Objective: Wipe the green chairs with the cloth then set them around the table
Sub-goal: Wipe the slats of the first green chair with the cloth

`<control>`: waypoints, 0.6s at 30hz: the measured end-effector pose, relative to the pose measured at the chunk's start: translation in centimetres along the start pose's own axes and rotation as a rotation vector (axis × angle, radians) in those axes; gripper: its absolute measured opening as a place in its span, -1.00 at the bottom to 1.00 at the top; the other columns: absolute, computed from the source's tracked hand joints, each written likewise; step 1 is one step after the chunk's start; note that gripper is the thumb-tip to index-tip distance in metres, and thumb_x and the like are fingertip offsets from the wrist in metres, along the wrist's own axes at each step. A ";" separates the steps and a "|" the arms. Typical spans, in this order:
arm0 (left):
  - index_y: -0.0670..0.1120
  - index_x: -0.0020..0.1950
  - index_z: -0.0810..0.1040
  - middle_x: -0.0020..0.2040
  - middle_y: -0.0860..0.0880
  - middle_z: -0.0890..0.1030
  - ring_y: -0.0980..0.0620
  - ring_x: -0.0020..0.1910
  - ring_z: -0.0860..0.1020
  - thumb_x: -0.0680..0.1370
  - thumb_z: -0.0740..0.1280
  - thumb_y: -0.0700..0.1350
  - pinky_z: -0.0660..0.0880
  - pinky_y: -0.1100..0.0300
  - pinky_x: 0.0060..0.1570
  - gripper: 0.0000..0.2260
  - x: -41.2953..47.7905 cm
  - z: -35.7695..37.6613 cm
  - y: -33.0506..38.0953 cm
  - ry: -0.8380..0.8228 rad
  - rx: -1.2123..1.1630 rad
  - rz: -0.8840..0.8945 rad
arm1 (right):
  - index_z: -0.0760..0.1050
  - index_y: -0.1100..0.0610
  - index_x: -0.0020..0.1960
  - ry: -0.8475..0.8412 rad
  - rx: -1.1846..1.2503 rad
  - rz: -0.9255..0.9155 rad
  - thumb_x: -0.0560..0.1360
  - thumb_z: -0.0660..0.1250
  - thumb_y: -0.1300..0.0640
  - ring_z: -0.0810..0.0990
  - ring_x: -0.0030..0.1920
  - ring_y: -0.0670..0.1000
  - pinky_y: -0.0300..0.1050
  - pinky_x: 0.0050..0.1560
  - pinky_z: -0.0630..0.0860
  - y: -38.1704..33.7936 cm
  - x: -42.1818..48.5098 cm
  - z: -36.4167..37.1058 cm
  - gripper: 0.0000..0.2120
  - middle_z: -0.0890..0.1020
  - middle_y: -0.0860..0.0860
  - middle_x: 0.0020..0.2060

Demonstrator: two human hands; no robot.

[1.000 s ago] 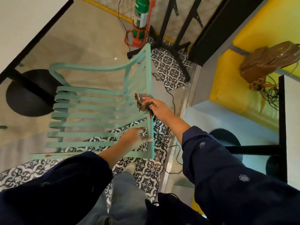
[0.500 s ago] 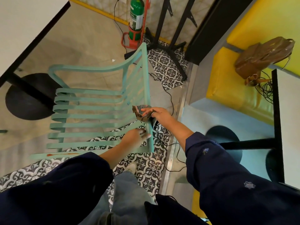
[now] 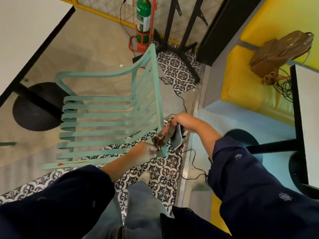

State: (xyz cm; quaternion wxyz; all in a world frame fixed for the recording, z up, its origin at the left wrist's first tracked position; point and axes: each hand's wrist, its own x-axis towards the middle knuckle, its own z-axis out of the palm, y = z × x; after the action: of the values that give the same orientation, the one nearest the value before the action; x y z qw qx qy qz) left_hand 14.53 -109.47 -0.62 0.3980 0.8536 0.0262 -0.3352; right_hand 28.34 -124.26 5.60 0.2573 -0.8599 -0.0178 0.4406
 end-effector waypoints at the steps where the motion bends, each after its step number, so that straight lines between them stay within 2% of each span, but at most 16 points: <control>1: -0.11 0.21 0.57 0.19 -0.04 0.62 0.15 -0.10 0.63 0.53 0.31 -0.17 0.51 0.29 0.01 -0.74 -0.1 -0.2 -0.3 -0.007 -0.006 0.007 | 0.28 0.14 -0.40 -0.006 -0.001 -0.026 0.41 0.16 0.31 0.23 -0.40 -0.03 -0.24 -0.45 0.21 -0.3 -0.3 -0.5 -0.77 0.30 0.03 -0.41; 3: -0.09 0.15 0.61 0.15 0.03 0.62 0.32 -0.46 0.50 0.53 0.29 -0.20 0.49 0.43 -0.32 -0.78 -0.4 -0.7 -1.2 -0.017 -0.006 0.009 | 0.42 0.15 -0.27 0.066 0.070 -0.056 0.45 0.17 0.21 0.33 -0.33 -0.02 -0.18 -0.35 0.28 -0.7 -1.0 -1.9 -0.86 0.41 0.04 -0.32; 5: -0.08 0.12 0.63 0.17 0.05 0.61 0.28 -0.61 0.40 0.53 0.28 -0.22 0.46 0.39 -0.50 -0.77 -0.6 -1.3 -2.2 0.022 -0.016 -0.012 | 0.47 0.13 -0.19 0.195 0.183 -0.086 0.51 0.13 0.23 0.38 -0.29 -0.01 -0.17 -0.32 0.31 -1.2 -0.9 -3.0 -0.82 0.46 0.04 -0.27; 7: -0.10 0.12 0.64 0.19 -0.04 0.63 0.24 -0.71 0.33 0.54 0.25 -0.23 0.32 0.45 -0.60 -0.77 -1.2 -2.2 -2.9 0.074 -0.025 -0.043 | 0.46 0.04 -0.24 0.305 0.310 -0.120 0.50 0.10 0.26 0.42 -0.26 0.01 -0.16 -0.29 0.32 -1.8 -0.9 -3.7 -0.75 0.48 0.00 -0.29; 8: -0.11 0.13 0.63 0.18 -0.09 0.63 0.23 -0.72 0.34 0.55 0.25 -0.24 0.27 0.48 -0.63 -0.77 -1.6 -2.7 -3.0 0.099 -0.019 -0.045 | 0.47 0.01 -0.23 0.325 0.390 -0.135 0.50 0.10 0.27 0.44 -0.24 0.01 -0.16 -0.27 0.36 -2.2 -1.0 -3.7 -0.73 0.51 -0.01 -0.28; 11: -0.13 0.16 0.62 0.10 -0.22 0.65 0.19 -0.57 0.50 0.56 0.24 -0.22 0.37 0.35 -0.57 -0.77 -2.4 -4.3 -3.9 0.111 -0.032 -0.067 | 0.54 0.01 -0.05 0.349 0.465 -0.188 0.50 0.11 0.28 0.51 -0.09 0.05 -0.15 -0.14 0.42 -3.2 -1.0 -2.6 -0.72 0.58 0.06 -0.12; 13: -0.05 0.15 0.61 0.08 -0.10 0.67 0.21 -0.61 0.41 0.57 0.24 -0.20 0.30 0.43 -0.60 -0.77 -2.7 -5.4 -5.7 0.121 -0.060 -0.072 | 0.51 0.10 0.16 0.367 0.447 -0.206 0.53 0.11 0.29 0.47 0.00 0.02 -0.32 -0.15 0.40 -4.4 -1.4 -0.9 -0.69 0.56 0.09 0.00; 14: -0.01 0.14 0.61 0.09 -0.02 0.65 0.22 -0.58 0.41 0.57 0.24 -0.19 0.31 0.45 -0.54 -0.78 -3.0 -6.1 -6.8 0.126 -0.065 -0.067 | 0.47 0.14 0.25 0.373 0.456 -0.204 0.54 0.11 0.30 0.46 0.04 0.00 -0.43 -0.19 0.38 -5.1 -1.5 0.3 -0.67 0.55 0.11 0.06; 16: 0.00 0.15 0.60 0.08 -0.03 0.65 0.10 -0.49 0.40 0.57 0.24 -0.19 0.35 0.36 -0.45 -0.77 -3.5 -7.5 -9.1 0.143 -0.047 -0.071 | 0.37 0.19 0.37 0.373 0.522 -0.195 0.56 0.10 0.32 0.46 0.16 0.03 -0.57 -0.23 0.37 -6.5 -1.6 2.8 -0.61 0.52 0.15 0.23; 18: -0.07 0.18 0.59 0.01 -0.07 0.65 0.07 -0.48 0.38 0.57 0.23 -0.21 0.34 0.33 -0.46 -0.76 -4.4 -9.6 -11.7 0.175 -0.028 -0.096 | 0.34 0.26 0.39 0.353 0.572 -0.173 0.57 0.09 0.34 0.46 0.22 0.05 -0.62 -0.22 0.35 -8.1 -1.3 6.2 -0.61 0.49 0.13 0.26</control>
State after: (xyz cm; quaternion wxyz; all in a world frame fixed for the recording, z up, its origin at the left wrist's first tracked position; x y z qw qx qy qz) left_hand 12.74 -93.80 -1.37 0.3894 0.8718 0.1066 -0.2775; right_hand 24.40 -114.98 7.31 0.5234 -0.8112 0.0786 0.2486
